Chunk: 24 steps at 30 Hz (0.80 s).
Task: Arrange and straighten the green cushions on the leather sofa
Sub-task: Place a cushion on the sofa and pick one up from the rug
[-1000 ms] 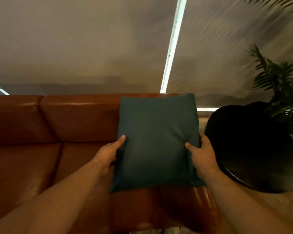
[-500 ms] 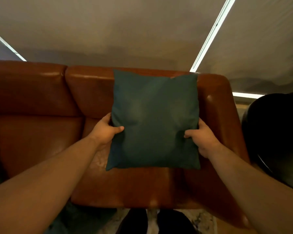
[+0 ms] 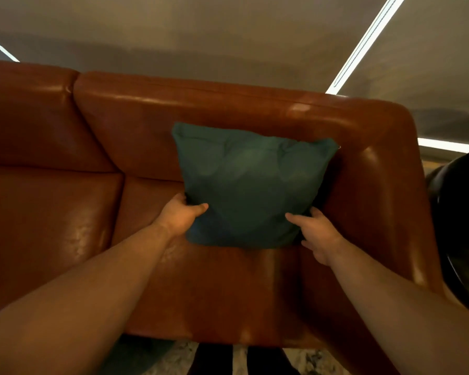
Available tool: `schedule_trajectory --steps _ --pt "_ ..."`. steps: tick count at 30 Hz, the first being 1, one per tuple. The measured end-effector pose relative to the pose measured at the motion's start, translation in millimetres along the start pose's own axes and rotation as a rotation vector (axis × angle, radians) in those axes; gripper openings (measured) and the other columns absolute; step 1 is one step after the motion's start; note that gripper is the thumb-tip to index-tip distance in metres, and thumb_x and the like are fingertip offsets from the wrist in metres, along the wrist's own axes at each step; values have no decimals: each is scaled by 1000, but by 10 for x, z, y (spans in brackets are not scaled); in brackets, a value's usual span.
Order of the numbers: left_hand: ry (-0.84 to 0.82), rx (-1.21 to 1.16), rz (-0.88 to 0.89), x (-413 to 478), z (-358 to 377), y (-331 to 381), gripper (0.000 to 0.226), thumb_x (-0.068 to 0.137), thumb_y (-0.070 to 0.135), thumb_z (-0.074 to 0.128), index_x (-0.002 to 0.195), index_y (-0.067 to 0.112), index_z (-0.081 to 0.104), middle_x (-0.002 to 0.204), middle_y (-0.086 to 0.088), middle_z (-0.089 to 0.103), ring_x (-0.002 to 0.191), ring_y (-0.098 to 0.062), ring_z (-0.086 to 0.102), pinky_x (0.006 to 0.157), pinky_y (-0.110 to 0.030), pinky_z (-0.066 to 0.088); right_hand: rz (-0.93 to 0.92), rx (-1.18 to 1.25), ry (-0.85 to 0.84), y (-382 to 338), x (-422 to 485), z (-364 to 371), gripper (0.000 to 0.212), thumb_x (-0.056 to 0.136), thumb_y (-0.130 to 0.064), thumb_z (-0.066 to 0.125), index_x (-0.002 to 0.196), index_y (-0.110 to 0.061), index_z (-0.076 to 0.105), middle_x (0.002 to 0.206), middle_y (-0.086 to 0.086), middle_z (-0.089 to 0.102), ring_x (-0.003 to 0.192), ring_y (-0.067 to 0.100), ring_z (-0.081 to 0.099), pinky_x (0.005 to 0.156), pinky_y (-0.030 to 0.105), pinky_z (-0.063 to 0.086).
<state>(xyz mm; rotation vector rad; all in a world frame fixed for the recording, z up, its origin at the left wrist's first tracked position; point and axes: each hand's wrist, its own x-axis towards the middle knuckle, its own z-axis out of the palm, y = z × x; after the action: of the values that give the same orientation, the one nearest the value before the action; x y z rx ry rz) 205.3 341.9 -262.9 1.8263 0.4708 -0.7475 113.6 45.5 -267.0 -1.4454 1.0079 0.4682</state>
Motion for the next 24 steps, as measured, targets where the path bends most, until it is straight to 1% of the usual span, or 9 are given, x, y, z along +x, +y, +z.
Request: schedule_trajectory --steps 3,7,11,14,17,20,22,23,24 --pt "38 -75 56 26 98 -86 59 98 -1 71 152 5 49 140 -9 64 126 -22 62 106 -32 50 -56 -83 -21 16 114 -9 86 98 -38 75 165 -39 22 143 -11 54 125 16 53 105 42 45" --pt "94 -12 106 88 41 -118 50 98 12 74 145 10 59 129 -9 73 115 -23 70 92 -26 58 -141 -214 30 -20 190 -13 75 98 -46 73 161 -38 34 148 -4 60 134 26 58 114 54 48" --pt "101 119 85 70 -6 -86 50 98 23 76 145 17 60 133 -3 73 121 -23 69 106 -40 55 -135 -245 34 36 157 16 74 99 -49 70 162 -35 34 146 -3 63 132 27 60 113 54 49" --pt "120 142 88 19 46 -53 47 101 22 70 146 17 60 138 -4 72 126 -23 68 108 -35 52 -148 -253 82 15 135 72 68 101 -42 69 160 -24 41 147 1 63 132 29 61 113 45 49" --pt "120 83 95 -100 79 22 45 102 17 68 146 12 61 140 -7 70 129 -26 67 115 -43 50 -147 -205 128 -55 80 126 63 100 -41 71 154 -15 52 145 4 65 132 29 61 112 44 50" --pt "52 8 104 -258 49 112 44 104 8 64 147 8 58 138 -8 70 125 -23 69 115 -45 51 -172 -181 125 -120 -85 135 59 101 -42 70 151 -16 55 145 2 65 132 27 61 114 45 50" --pt "-8 -4 110 -403 -1 169 47 106 7 61 152 9 53 135 3 69 112 -3 71 103 -26 57 -205 -166 101 -164 -240 127 64 102 -42 69 157 -17 48 149 1 62 136 25 59 116 47 47" --pt "-31 6 117 -496 -25 205 52 106 8 61 156 9 47 141 4 65 114 3 67 96 -14 55 -213 -155 90 -191 -334 124 69 102 -42 69 161 -18 41 152 1 59 139 25 56 118 48 45" --pt "-47 18 118 -587 -53 239 58 107 9 60 161 9 39 150 2 57 127 0 61 97 -11 51 -217 -153 80 -223 -431 125 74 102 -43 68 164 -19 35 155 1 56 142 24 54 120 49 43"
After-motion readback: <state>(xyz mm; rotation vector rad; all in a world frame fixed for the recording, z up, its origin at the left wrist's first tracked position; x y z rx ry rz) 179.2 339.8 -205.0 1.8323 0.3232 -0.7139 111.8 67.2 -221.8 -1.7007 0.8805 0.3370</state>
